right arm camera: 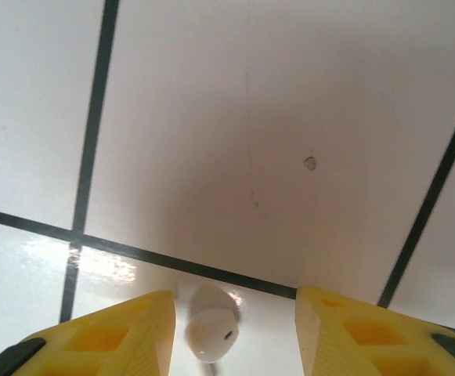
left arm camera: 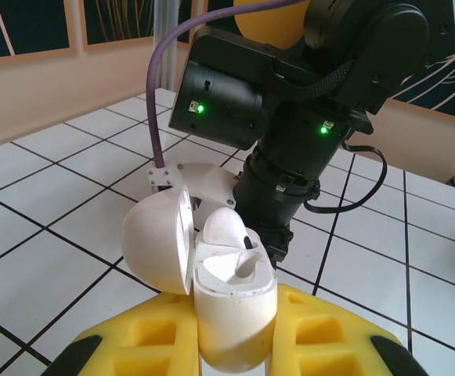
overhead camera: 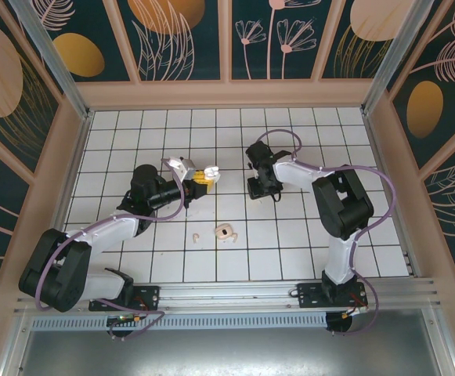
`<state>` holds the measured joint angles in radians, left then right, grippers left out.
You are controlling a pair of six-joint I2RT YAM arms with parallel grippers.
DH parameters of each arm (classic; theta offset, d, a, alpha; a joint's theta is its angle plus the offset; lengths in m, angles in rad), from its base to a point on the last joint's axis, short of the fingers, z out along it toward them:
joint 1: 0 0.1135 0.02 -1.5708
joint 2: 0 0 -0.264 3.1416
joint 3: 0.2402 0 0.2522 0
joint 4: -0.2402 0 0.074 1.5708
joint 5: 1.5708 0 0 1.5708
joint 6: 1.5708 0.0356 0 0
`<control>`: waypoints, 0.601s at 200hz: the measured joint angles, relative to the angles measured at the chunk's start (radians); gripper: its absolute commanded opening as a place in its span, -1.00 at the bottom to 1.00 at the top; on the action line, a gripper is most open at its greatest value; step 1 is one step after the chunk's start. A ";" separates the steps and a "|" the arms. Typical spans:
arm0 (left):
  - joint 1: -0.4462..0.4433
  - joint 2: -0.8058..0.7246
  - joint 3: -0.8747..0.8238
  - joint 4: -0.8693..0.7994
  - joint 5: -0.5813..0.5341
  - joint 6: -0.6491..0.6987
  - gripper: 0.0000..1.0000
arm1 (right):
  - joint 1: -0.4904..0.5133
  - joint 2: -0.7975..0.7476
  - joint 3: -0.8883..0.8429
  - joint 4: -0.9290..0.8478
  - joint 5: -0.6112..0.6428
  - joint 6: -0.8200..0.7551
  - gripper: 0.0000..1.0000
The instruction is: Insert wireless bluetooth earbuds into charging case
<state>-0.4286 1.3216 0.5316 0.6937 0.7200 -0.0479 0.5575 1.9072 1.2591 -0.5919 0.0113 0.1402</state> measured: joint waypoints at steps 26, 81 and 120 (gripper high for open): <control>0.000 0.000 0.000 -0.002 0.000 0.002 -0.68 | 0.000 -0.007 0.009 -0.017 -0.032 0.063 -0.16; 0.000 0.001 0.003 -0.002 0.001 0.002 -0.69 | 0.000 -0.011 0.045 -0.088 -0.027 0.132 -0.25; 0.000 0.001 0.003 -0.002 0.001 0.002 -0.69 | 0.000 -0.001 0.064 -0.116 -0.027 0.131 -0.29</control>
<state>-0.4286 1.3228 0.5343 0.6918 0.7212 -0.0460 0.5579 1.9060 1.3235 -0.7078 -0.0158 0.2714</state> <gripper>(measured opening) 0.165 0.358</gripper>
